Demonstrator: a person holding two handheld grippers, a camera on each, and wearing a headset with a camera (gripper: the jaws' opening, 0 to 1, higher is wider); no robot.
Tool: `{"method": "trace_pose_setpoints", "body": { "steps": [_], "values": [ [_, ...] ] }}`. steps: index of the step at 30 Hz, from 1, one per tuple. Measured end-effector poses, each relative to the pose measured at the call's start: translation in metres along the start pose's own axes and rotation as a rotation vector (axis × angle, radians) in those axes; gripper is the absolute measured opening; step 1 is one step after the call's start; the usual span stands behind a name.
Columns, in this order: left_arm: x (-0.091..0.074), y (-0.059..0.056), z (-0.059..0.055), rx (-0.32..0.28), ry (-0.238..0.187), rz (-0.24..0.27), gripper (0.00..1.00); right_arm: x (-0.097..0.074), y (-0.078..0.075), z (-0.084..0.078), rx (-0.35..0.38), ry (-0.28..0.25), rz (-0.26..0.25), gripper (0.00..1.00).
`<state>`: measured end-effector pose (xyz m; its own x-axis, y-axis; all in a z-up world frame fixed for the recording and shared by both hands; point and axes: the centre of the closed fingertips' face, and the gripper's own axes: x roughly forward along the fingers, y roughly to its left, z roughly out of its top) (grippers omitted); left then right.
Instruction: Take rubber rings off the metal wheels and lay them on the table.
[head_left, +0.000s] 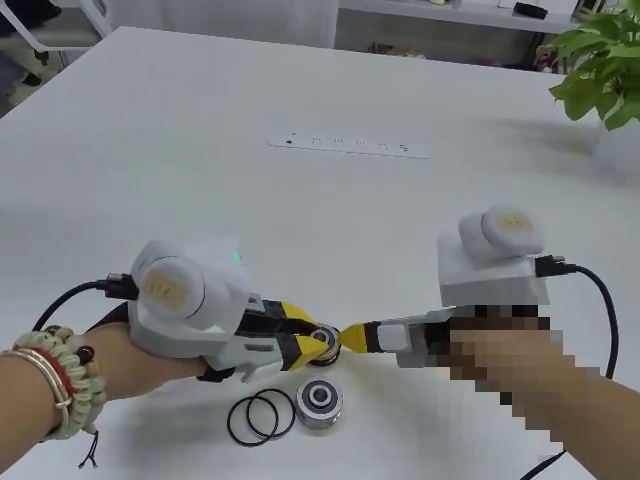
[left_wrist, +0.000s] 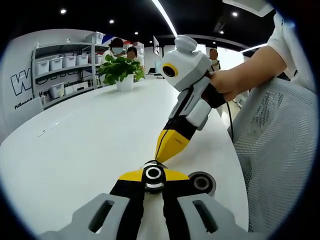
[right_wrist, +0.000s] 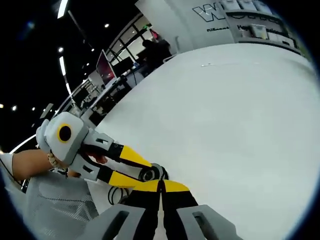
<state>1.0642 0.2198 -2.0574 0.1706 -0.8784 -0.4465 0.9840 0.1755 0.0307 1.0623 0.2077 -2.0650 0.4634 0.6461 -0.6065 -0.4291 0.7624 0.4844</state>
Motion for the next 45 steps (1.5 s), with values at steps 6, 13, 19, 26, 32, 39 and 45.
{"method": "trace_pose_setpoints", "body": {
  "steps": [6,13,19,26,32,39,45],
  "values": [
    [0.000,0.000,0.000,0.001,0.001,0.000,0.08,-0.001,0.005,0.001,0.014,0.002,0.000,0.00],
    [0.001,0.000,0.001,0.002,0.000,0.000,0.08,-0.001,0.009,0.000,-0.020,0.014,0.004,0.00],
    [0.001,0.000,0.000,0.002,0.001,0.002,0.08,0.000,0.011,-0.001,-0.045,0.023,0.006,0.00],
    [0.001,0.000,0.001,0.002,0.001,0.002,0.08,0.001,0.012,0.000,-0.082,0.033,-0.003,0.00],
    [0.001,0.000,0.001,0.004,0.001,0.002,0.08,0.001,0.012,0.000,-0.085,0.034,0.000,0.00],
    [0.001,-0.001,0.000,0.006,0.001,0.000,0.08,0.001,0.014,0.001,-0.084,0.030,0.010,0.00],
    [0.001,-0.001,0.001,0.006,0.000,0.001,0.08,0.001,0.016,0.002,-0.086,0.027,0.018,0.00]
  ]
}}
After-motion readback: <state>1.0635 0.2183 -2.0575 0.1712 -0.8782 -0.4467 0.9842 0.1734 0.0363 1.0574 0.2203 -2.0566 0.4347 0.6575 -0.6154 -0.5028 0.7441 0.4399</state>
